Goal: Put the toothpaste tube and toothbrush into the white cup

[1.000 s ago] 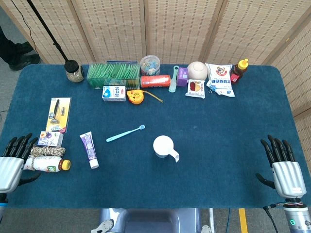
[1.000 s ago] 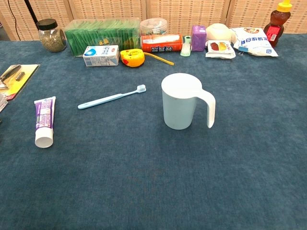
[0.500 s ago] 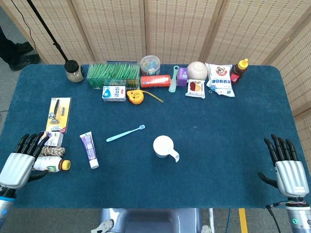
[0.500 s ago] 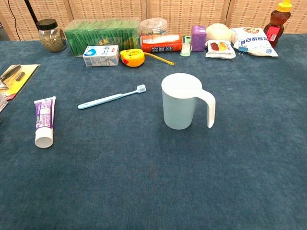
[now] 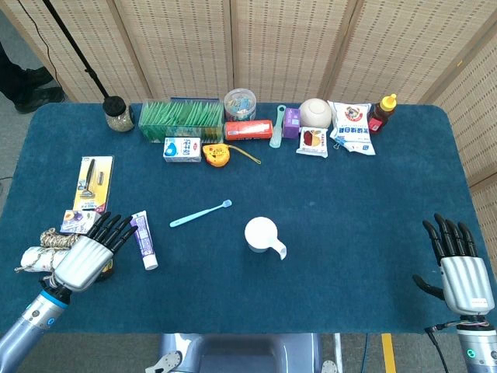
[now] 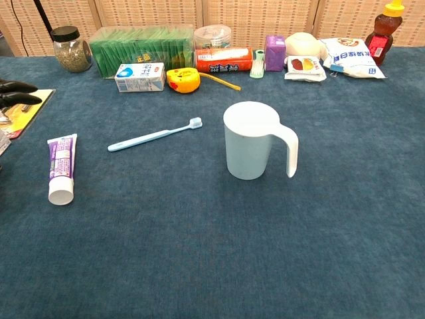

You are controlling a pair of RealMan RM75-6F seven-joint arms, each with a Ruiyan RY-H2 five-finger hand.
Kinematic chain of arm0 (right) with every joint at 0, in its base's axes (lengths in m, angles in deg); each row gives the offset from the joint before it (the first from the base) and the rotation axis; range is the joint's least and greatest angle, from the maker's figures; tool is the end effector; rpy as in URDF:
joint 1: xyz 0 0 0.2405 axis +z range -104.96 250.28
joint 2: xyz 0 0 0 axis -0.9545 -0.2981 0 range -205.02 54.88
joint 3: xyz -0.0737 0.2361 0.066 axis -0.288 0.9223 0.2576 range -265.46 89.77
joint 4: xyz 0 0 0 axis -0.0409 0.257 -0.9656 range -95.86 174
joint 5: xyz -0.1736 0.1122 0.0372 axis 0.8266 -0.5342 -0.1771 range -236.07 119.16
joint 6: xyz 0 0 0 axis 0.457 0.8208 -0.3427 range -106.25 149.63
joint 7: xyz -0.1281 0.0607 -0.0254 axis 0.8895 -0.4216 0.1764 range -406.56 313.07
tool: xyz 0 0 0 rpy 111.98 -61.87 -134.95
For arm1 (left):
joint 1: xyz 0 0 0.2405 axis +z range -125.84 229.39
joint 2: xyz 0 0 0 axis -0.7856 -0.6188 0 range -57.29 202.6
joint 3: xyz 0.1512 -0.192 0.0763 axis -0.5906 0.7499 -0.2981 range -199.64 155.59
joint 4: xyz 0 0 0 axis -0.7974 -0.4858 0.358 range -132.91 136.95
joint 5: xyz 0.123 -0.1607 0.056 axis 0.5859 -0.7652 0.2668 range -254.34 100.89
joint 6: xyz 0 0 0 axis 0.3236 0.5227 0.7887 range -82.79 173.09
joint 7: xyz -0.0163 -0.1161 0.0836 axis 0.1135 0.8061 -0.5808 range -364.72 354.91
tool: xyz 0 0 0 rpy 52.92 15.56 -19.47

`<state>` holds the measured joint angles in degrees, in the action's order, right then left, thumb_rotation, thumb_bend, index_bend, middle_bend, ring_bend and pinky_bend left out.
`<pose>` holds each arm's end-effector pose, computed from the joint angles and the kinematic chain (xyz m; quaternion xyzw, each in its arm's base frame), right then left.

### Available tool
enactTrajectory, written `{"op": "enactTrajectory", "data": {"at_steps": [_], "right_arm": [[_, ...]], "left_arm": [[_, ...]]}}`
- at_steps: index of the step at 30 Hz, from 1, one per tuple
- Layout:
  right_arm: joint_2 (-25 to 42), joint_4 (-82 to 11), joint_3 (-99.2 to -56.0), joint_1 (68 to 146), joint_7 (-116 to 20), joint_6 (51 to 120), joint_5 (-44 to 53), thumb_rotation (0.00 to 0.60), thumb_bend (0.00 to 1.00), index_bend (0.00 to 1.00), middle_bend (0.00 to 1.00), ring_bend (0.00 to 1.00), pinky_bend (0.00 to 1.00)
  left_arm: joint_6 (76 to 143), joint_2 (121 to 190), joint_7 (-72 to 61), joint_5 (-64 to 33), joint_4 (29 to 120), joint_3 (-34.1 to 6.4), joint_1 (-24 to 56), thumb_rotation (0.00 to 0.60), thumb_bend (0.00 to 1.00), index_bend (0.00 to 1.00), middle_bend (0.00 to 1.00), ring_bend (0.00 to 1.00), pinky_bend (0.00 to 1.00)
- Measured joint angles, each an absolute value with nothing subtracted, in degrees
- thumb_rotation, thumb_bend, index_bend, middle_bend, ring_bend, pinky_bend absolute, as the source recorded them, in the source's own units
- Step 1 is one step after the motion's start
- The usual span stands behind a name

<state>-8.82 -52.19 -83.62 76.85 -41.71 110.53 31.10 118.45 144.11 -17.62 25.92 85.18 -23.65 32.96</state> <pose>-0.2998 -0.1816 0.1576 0.6039 -0.3308 0.4030 0.6028 -0.2660 0.2251 0.0785 -0.8035 -0.2039 -0.3337 0.4487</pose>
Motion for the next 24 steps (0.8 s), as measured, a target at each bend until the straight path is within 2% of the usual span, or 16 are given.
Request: {"op": "enactTrajectory", "data": {"at_steps": [12,24], "right_arm": [[-8.85,-52.26,-83.59,76.88,-41.78,110.53,31.02,0.6,0.0,0.0,0.0,0.0,0.0],[-8.96,-52.11,-83.51,76.93,-42.39,110.39,30.84,0.6,0.0,0.0,0.0,0.0,0.0]], "left_arm": [[111.92,148.01,-23.18,25.15,81.65,-23.11,27.7,0.6,0.0,0.0,0.0,0.0,0.0],[109.09,152.03,-25.18,25.29,79.46,-24.18,24.87,0.6,0.0,0.0,0.0,0.0,0.0]]}}
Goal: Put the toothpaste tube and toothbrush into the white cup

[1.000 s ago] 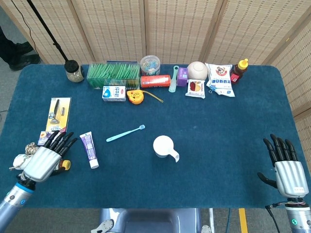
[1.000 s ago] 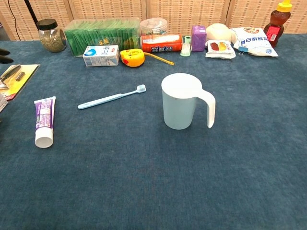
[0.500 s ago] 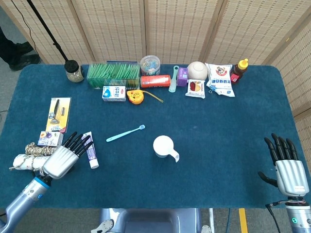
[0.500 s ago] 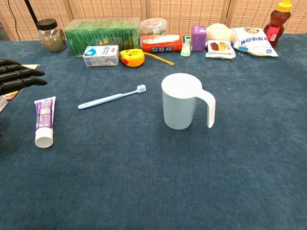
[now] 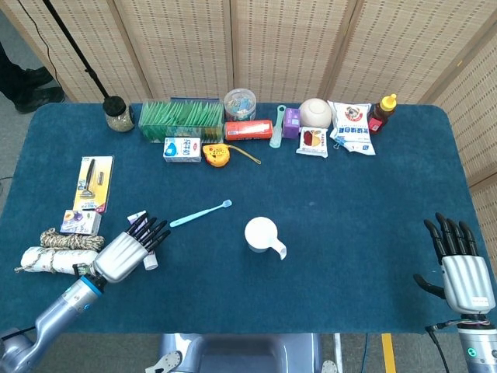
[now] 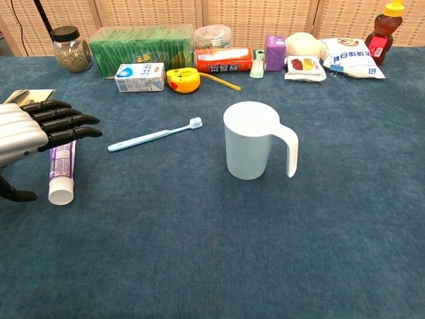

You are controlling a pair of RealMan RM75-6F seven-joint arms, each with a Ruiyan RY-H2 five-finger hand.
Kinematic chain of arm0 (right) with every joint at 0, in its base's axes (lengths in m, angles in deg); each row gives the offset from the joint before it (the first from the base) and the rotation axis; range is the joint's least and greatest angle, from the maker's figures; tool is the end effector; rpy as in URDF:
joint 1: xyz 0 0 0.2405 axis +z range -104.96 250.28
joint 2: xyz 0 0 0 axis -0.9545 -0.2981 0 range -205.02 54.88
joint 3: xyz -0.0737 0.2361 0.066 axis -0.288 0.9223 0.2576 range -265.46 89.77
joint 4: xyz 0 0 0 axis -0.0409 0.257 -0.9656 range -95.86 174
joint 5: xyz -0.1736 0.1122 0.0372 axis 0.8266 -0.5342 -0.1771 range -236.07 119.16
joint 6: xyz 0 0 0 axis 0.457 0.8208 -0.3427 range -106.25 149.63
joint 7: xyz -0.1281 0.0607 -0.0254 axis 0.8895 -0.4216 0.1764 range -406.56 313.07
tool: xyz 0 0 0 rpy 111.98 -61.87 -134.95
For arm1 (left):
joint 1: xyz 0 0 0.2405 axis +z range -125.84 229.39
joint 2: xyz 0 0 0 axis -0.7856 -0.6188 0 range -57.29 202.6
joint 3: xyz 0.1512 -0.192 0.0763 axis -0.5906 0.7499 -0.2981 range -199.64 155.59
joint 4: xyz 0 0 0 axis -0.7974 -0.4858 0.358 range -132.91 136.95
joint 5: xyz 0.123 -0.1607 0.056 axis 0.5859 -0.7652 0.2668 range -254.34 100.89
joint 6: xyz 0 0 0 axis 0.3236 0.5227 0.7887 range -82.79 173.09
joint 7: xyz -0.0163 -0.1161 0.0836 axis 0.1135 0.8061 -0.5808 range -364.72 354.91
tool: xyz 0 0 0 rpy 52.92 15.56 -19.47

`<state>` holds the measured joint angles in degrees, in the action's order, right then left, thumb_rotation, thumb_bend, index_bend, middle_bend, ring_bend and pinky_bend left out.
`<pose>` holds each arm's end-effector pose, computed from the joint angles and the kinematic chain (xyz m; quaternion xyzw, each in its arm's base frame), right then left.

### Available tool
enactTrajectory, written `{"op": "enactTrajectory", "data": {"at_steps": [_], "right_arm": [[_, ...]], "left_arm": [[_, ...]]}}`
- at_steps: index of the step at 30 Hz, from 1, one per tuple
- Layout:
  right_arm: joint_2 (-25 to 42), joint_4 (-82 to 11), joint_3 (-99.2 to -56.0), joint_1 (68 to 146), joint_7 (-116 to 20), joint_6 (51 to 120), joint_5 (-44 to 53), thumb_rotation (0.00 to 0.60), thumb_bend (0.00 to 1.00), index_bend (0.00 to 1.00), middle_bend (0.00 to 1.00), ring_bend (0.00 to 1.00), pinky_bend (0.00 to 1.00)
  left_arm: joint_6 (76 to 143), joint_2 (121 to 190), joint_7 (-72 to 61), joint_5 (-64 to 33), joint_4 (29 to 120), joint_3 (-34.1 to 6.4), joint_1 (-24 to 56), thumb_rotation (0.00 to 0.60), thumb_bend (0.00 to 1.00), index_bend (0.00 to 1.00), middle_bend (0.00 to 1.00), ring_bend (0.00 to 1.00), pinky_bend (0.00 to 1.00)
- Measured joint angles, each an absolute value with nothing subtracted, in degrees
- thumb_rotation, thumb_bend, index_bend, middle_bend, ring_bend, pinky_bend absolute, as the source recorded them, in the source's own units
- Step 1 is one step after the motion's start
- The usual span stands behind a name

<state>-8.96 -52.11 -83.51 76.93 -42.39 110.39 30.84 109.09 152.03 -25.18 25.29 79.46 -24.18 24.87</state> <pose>-0.3006 -0.1825 0.1586 0.6017 -0.3340 0.4049 0.6021 -0.2464 0.2553 0.0215 -0.8589 -0.1306 -0.2846 0.4052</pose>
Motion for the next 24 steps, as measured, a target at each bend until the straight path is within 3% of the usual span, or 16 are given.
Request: {"op": "enactTrajectory", "data": {"at_steps": [3,6,9,12,20,24], "right_arm": [[-9.03,-52.11,-83.51,76.95,-42.53,110.35,30.82,0.6,0.0,0.0,0.0,0.0,0.0],[-9.1,-52.12,-83.51,76.94,-42.81,110.38,30.85,0.6,0.0,0.0,0.0,0.0,0.0],[-9.15,-52.09,-83.53,76.97,-42.94,110.33,30.88,0.6,0.0,0.0,0.0,0.0,0.0],[-9.24,-52.11,-83.49,76.94,-43.2,110.47,30.89,0.6,0.0,0.0,0.0,0.0,0.0],[-9.37,-52.03,-83.53,76.99,-43.8,110.39,30.99,0.6,0.0,0.0,0.0,0.0,0.0],[-9.42,-52.09,-83.69,77.02,-43.93,110.28,31.19,0.6,0.0,0.0,0.0,0.0,0.0]], "left_arm": [[108.61,153.04,-25.33,24.97,78.37,-24.34,24.28,0.6,0.0,0.0,0.0,0.0,0.01],[108.1,153.79,-25.62,24.69,77.54,-24.44,23.7,0.6,0.01,0.02,0.01,0.0,0.1],[107.43,154.46,-25.91,24.5,77.02,-24.54,22.95,0.6,0.03,0.17,0.11,0.05,0.24],[106.94,155.01,-26.08,24.41,76.38,-24.71,22.3,0.6,0.05,0.3,0.22,0.15,0.32],[107.0,155.42,-25.58,23.94,76.06,-25.25,21.66,0.6,0.15,0.54,0.44,0.34,0.43],[108.56,155.79,-25.04,24.3,75.2,-25.56,21.8,0.6,0.21,0.61,0.5,0.4,0.48]]}}
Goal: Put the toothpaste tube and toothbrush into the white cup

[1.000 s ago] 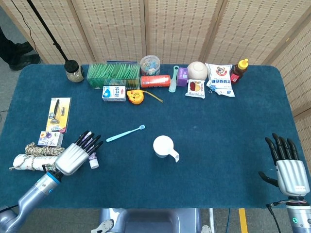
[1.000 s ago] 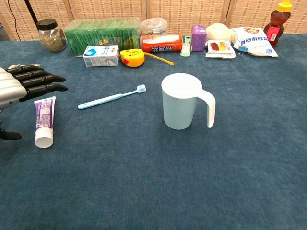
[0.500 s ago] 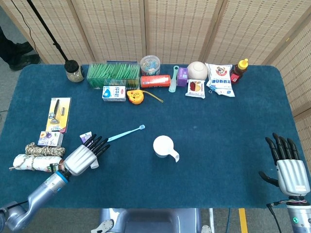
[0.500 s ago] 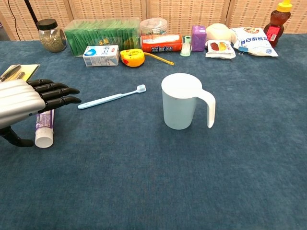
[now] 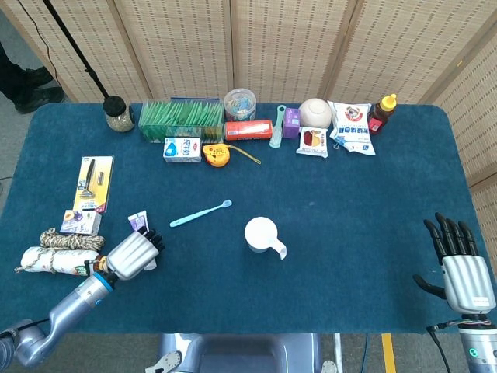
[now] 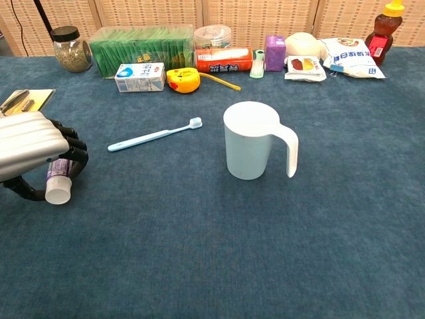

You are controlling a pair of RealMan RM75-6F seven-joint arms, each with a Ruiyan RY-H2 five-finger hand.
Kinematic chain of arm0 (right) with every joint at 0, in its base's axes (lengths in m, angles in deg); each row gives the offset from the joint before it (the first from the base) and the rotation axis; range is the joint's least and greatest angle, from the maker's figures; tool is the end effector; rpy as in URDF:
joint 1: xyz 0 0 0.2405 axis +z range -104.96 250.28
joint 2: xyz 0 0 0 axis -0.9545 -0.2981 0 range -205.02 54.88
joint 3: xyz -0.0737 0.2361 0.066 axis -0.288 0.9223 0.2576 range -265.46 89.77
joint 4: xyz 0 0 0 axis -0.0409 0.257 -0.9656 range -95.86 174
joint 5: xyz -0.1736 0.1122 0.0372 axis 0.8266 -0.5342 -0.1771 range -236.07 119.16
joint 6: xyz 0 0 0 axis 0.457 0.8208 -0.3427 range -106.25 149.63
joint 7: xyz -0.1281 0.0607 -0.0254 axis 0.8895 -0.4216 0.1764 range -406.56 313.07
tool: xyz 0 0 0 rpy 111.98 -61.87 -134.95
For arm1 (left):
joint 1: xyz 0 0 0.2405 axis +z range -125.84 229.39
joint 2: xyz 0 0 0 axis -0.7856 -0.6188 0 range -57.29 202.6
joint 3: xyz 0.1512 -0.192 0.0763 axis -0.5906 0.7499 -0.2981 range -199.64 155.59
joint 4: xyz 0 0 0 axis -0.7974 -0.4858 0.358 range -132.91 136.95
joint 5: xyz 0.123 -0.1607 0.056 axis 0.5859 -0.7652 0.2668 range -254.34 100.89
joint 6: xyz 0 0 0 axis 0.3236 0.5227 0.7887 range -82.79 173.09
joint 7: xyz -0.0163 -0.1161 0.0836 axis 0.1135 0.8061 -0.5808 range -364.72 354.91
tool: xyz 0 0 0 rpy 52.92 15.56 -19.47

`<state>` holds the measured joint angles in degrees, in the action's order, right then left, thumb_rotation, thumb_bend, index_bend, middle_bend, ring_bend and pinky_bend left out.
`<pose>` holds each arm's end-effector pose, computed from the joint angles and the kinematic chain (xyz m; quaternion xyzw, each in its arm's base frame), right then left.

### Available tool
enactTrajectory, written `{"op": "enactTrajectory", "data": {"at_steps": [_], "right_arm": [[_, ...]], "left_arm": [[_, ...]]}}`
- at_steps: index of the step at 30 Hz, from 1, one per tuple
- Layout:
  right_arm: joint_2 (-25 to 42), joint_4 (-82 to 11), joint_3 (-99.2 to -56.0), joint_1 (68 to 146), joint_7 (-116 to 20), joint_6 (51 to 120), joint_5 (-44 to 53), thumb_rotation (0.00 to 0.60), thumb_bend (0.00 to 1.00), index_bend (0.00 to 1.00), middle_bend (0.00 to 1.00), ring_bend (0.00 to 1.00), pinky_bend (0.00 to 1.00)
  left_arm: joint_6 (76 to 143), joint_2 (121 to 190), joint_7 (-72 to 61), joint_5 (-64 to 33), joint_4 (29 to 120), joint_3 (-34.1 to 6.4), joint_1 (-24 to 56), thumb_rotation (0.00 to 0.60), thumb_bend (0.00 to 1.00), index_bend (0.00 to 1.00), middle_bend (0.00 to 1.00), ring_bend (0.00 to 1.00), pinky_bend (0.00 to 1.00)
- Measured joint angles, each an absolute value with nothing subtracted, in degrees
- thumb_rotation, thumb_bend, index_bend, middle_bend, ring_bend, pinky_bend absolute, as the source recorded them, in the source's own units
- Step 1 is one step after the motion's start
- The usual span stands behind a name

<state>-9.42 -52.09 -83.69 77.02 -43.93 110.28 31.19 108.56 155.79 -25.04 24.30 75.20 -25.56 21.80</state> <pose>-0.3006 -0.1824 0.1601 0.6018 -0.3390 0.4106 0.5952 -0.2422 0.2661 0.0028 -0.8675 -0.1148 -0.2812 0.3940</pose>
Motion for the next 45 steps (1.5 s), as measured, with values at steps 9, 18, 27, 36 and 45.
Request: {"op": "enactTrajectory", "data": {"at_steps": [9,18,27,36,45], "right_arm": [[-9.4,-52.19,-83.85,77.1,-43.81,110.06,31.3,0.6,0.0,0.0,0.0,0.0,0.0],[-9.49,-52.25,-83.84,77.13,-44.02,109.97,31.17,0.6,0.0,0.0,0.0,0.0,0.0],[-9.57,-52.27,-83.86,77.18,-44.22,109.78,31.05,0.6,0.0,0.0,0.0,0.0,0.0],[-9.49,-52.26,-83.94,77.33,-44.0,109.41,30.97,0.6,0.0,0.0,0.0,0.0,0.0],[-9.32,-52.21,-84.11,77.53,-43.59,108.9,30.97,0.6,0.0,0.0,0.0,0.0,0.0]], "left_arm": [[111.73,156.05,-23.04,24.39,74.24,-25.57,22.1,0.6,0.3,0.64,0.53,0.43,0.52],[117.07,153.64,-19.66,24.74,78.88,-23.78,22.12,0.6,0.31,0.67,0.54,0.45,0.54],[120.9,149.12,-17.67,24.05,88.2,-20.63,21.85,0.6,0.31,0.68,0.55,0.46,0.55],[119.44,145.81,-11.12,21.72,98.07,-18.61,20.19,0.6,0.33,0.68,0.56,0.46,0.55],[115.85,142.25,-7.5,16.75,109.37,-14.61,17.36,0.6,0.34,0.67,0.56,0.46,0.55]]}}
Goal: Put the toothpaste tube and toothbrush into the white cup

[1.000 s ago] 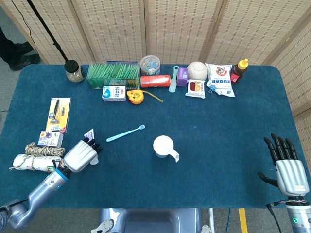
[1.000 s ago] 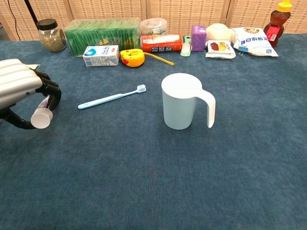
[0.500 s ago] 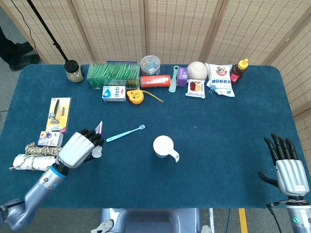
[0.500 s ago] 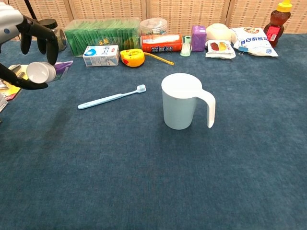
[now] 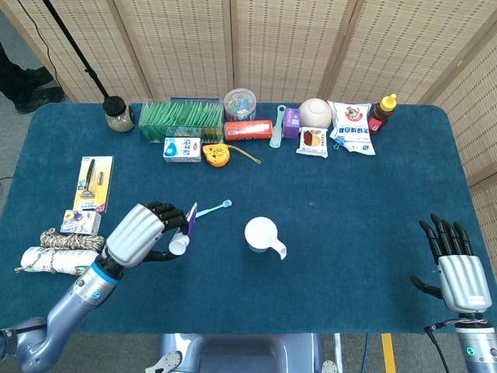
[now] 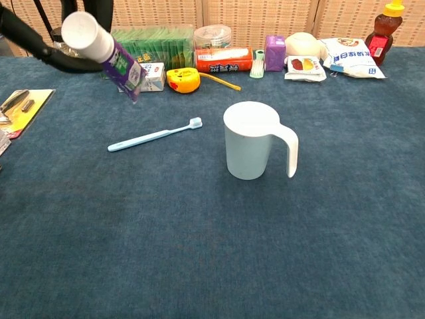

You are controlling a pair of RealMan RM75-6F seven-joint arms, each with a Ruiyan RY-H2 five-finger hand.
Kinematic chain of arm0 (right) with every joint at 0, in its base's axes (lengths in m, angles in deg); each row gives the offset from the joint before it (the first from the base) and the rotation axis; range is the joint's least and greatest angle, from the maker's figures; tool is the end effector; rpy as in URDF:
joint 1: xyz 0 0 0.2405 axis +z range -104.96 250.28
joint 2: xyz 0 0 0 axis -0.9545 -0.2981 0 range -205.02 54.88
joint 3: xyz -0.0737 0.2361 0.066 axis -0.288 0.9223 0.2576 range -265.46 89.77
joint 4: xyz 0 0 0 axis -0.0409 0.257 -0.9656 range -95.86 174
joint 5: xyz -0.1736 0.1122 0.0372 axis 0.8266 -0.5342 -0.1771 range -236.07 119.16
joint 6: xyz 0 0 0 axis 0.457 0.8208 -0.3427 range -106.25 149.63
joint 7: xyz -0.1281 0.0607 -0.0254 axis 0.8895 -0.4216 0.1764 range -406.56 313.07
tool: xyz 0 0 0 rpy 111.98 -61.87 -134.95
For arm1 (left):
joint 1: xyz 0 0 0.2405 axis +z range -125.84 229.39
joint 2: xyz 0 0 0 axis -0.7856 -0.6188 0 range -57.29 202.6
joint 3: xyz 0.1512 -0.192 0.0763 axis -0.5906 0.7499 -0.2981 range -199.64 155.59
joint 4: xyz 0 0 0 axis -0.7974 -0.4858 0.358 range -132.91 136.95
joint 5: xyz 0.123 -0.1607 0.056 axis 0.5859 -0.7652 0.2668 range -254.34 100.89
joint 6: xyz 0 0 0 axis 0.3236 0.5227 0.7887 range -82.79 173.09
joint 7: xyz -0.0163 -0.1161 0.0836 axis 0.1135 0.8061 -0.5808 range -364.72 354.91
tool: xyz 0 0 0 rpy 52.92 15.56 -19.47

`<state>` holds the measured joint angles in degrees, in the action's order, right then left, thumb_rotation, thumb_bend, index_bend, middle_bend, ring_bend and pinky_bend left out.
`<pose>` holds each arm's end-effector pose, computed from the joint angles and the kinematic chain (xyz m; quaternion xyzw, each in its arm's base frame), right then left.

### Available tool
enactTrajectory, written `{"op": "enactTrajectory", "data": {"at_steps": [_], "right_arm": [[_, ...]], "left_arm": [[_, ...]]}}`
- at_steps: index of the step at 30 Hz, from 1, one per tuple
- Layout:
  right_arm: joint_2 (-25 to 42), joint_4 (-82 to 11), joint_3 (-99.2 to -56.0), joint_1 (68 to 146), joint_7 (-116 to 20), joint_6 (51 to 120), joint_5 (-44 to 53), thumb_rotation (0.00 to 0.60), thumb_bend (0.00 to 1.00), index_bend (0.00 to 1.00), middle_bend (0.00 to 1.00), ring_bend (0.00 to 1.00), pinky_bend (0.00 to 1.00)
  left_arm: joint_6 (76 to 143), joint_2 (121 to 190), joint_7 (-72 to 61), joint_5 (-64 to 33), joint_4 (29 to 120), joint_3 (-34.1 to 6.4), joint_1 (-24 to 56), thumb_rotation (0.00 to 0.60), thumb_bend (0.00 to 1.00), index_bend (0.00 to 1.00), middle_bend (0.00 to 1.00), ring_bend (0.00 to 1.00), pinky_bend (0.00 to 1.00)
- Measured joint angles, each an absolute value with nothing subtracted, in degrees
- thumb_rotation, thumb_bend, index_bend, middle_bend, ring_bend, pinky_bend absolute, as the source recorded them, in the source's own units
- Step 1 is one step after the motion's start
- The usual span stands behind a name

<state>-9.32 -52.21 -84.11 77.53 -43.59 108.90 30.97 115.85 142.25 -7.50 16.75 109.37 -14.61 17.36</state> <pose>-0.3008 -0.1838 0.1554 0.6094 -0.3456 0.4026 0.5891 -0.1031 0.2717 0.0905 -0.7221 -0.2949 -0.5500 0.2986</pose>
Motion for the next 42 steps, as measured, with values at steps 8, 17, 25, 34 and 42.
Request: {"op": "enactTrajectory", "data": {"at_steps": [8,17,25,34,42], "right_arm": [[-9.12,-52.26,-84.28,77.7,-43.22,108.52,31.02,0.6,0.0,0.0,0.0,0.0,0.0],[-9.09,-52.15,-84.34,77.92,-43.36,107.99,30.86,0.6,0.0,0.0,0.0,0.0,0.0],[-9.06,-52.23,-84.43,78.05,-43.34,107.68,30.76,0.6,0.0,0.0,0.0,0.0,0.0],[-9.17,-52.1,-84.43,78.21,-43.87,107.35,30.58,0.6,0.0,0.0,0.0,0.0,0.0],[-9.25,-52.03,-84.38,78.27,-44.13,107.15,30.33,0.6,0.0,0.0,0.0,0.0,0.0]], "left_arm": [[113.1,143.45,-5.33,10.87,114.1,-10.44,14.34,0.6,0.34,0.67,0.56,0.46,0.55],[112.13,148.6,-4.47,7.1,113.75,-7.83,11.72,0.6,0.34,0.67,0.56,0.46,0.55],[109.4,152.73,-7.52,2.96,112.94,-6.21,8.49,0.6,0.34,0.67,0.56,0.46,0.55],[107.46,158.02,-12.25,-3.29,111.19,-4.7,5.1,0.6,0.34,0.67,0.56,0.46,0.55],[106.82,161.27,-15.38,-8.08,109.33,-4.3,3.46,0.6,0.34,0.67,0.56,0.46,0.55]]}}
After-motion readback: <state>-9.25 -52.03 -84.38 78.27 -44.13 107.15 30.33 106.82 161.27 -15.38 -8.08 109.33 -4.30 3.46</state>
